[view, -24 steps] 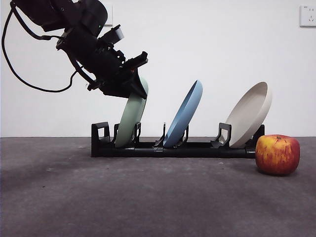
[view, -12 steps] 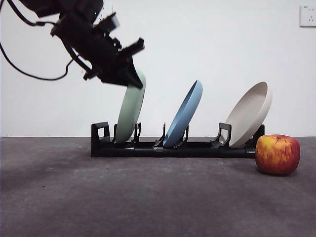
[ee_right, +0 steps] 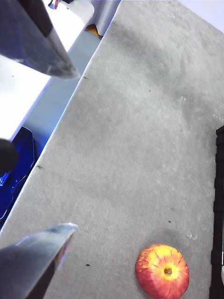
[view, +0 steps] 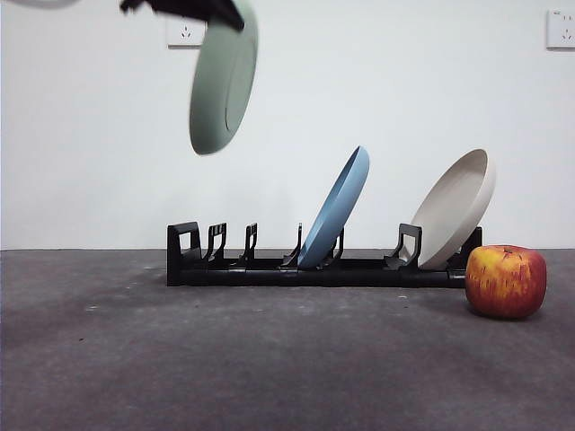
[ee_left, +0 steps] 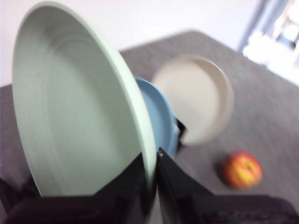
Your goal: Take the green plate from the plate rack,put the plate on the table,take the apple from the table,put the apple in the plate
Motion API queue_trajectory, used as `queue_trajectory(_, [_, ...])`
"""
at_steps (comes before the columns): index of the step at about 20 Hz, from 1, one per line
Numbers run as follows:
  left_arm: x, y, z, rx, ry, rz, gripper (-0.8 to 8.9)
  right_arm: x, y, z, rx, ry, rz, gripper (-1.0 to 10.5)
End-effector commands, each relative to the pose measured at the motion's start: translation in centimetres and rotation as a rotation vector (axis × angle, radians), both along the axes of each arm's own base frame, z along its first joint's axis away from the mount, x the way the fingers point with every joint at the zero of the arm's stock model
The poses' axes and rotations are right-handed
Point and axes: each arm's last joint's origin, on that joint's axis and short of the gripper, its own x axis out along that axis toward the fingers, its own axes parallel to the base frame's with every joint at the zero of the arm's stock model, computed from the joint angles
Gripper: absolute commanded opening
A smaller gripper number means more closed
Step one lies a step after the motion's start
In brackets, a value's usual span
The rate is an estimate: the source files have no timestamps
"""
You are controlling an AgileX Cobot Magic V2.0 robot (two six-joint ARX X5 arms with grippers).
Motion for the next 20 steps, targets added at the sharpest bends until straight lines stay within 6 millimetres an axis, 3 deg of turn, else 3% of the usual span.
queue_trajectory(1, [-3.2,-1.0,0.5,0.213,-0.055,-0.065,-0.08,0.0,0.0,0.1,0.004,-0.002,-0.001,6.9])
queue_trajectory(6, [-8.7,-5.1,-1.4,0.570,-0.007,-0.134,-0.07,0.0,0.0,0.1,0.005,-0.002,-0.001,6.9])
queue_trajectory(10, [-11.5,-9.2,-3.5,0.730,-0.033,-0.209,-0.07,0.0,0.0,0.1,0.005,-0.002,-0.001,6.9])
queue_trajectory(16, [-12.9,-14.0,-9.4,0.921,0.002,-0.313,-0.07,0.0,0.0,0.1,0.004,-0.001,-0.001,6.9])
queue_trajectory(20, [-13.5,-15.3,-14.1,1.006,-0.002,-0.320,-0.07,0.0,0.0,0.1,0.004,-0.001,-0.001,6.9])
